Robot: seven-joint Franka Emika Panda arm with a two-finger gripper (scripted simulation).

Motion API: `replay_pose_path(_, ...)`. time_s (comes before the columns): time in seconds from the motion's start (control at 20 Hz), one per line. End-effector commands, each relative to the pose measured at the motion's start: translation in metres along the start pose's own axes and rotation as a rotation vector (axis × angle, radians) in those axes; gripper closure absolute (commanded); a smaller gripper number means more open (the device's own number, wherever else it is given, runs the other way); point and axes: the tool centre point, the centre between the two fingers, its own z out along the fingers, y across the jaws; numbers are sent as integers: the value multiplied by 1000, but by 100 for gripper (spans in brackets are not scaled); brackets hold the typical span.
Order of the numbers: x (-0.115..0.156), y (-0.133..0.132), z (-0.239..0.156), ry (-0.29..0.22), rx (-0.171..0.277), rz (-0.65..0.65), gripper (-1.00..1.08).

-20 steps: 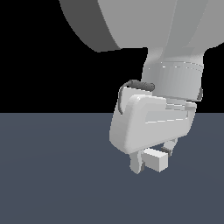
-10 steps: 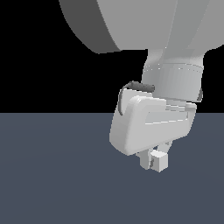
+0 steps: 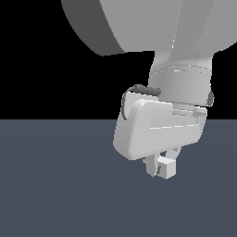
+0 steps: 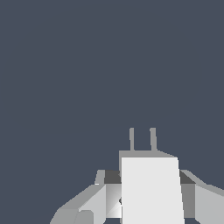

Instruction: Plug the charger into the wall socket.

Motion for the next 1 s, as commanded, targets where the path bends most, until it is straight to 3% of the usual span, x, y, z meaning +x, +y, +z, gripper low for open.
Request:
replay_pose_path(0.0,4,0,-2,1,-5,22,108)
replay_pose_path(0.95,56,14,-35,5,-74,386,108)
